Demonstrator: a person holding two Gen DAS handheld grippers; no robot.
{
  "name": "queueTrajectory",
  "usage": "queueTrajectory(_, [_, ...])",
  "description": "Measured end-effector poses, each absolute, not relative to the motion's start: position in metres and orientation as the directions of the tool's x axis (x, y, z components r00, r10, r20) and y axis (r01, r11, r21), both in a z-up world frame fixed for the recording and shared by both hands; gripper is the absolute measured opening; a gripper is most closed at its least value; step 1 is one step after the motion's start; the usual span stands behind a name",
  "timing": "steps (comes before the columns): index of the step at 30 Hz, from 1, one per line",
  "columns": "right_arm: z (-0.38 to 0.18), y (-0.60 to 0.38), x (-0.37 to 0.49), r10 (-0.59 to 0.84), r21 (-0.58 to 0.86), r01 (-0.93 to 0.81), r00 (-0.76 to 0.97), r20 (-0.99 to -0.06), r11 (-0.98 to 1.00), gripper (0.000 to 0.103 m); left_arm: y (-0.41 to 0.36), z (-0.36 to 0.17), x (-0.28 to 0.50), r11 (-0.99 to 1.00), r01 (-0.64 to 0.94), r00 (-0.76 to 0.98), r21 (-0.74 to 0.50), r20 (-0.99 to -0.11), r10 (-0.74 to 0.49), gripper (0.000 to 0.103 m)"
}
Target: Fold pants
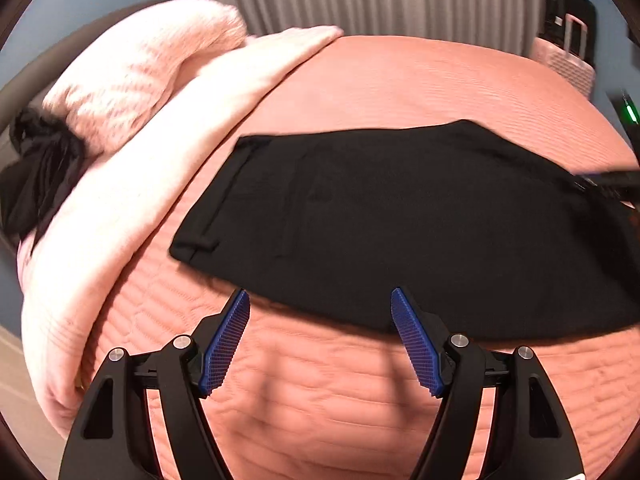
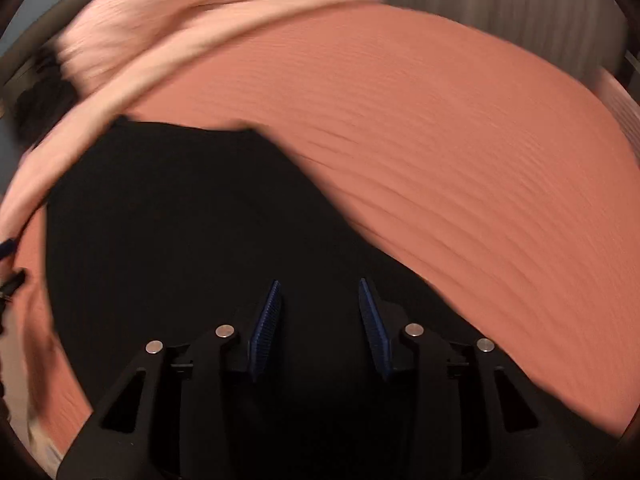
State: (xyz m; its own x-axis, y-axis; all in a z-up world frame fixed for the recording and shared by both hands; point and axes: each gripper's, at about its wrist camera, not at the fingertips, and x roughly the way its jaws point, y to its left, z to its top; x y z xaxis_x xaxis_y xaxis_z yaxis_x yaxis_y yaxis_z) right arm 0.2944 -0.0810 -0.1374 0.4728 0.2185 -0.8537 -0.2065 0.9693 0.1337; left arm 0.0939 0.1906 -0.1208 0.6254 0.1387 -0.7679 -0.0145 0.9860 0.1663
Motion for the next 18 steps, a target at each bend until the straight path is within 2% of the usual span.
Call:
queueTrajectory(2, [-0.137,-0.156,0.255,0.186,0.194,-0.036,0.501,-0.845,0.980,0.040,0.163,-0.112,0.091,0.988,0.023,0.634,0.155,-0.766,0.105,0.071])
queueTrajectory(4, [-0.128,-0.190,0.212,0.211,0.231,-0.028,0.528,-0.823,0.973,0.039,0.136,-0.107,0.092,0.988,0.061,0.634,0.140,-0.770,0.070,0.071])
queueTrajectory(6, [-0.136,-0.214,0.182,0.155,0.153,-0.046,0.505,-0.849,0.987,0.038,0.099,-0.101,0.093,0.985,0.107,0.632,0.137,-0.774,0.039,0.071])
queueTrajectory(7, [-0.148,-0.242,0.168,0.095,0.111,0.006,0.473,-0.876,0.994,0.038,0.081,-0.098,0.091,0.982,0.128,0.635,0.136,-0.772,0.024,0.071])
queueTrajectory(10, [-0.143,-0.336,0.116,0.025,0.182,0.246,0.530,-0.847,0.952,0.040,0.033,-0.090,0.083,0.972,0.190,0.634,0.139,-0.773,-0.013,0.071])
queueTrajectory(12, [-0.139,-0.381,0.082,0.032,0.235,0.287,0.570,-0.821,0.929,0.038,0.002,-0.088,0.079,0.961,0.231,0.627,0.152,-0.779,-0.028,0.071])
queueTrajectory(14, [-0.156,-0.408,0.066,-0.034,0.128,0.300,0.481,-0.876,0.945,0.038,-0.025,-0.086,0.074,0.951,0.262,0.625,0.167,-0.780,-0.035,0.071])
queueTrajectory(15, [-0.159,-0.428,0.053,-0.063,0.114,0.330,0.482,-0.874,0.937,0.038,-0.042,-0.084,0.073,0.943,0.281,0.627,0.179,-0.778,-0.039,0.071])
queueTrajectory(17, [-0.148,-0.474,0.025,-0.066,0.217,0.453,0.531,-0.845,0.865,0.041,-0.067,-0.082,0.068,0.928,0.312,0.634,0.206,-0.772,-0.042,0.072])
queueTrajectory(18, [-0.141,-0.485,0.019,-0.043,0.276,0.458,0.572,-0.819,0.845,0.041,-0.079,-0.082,0.065,0.919,0.326,0.636,0.221,-0.770,-0.041,0.076])
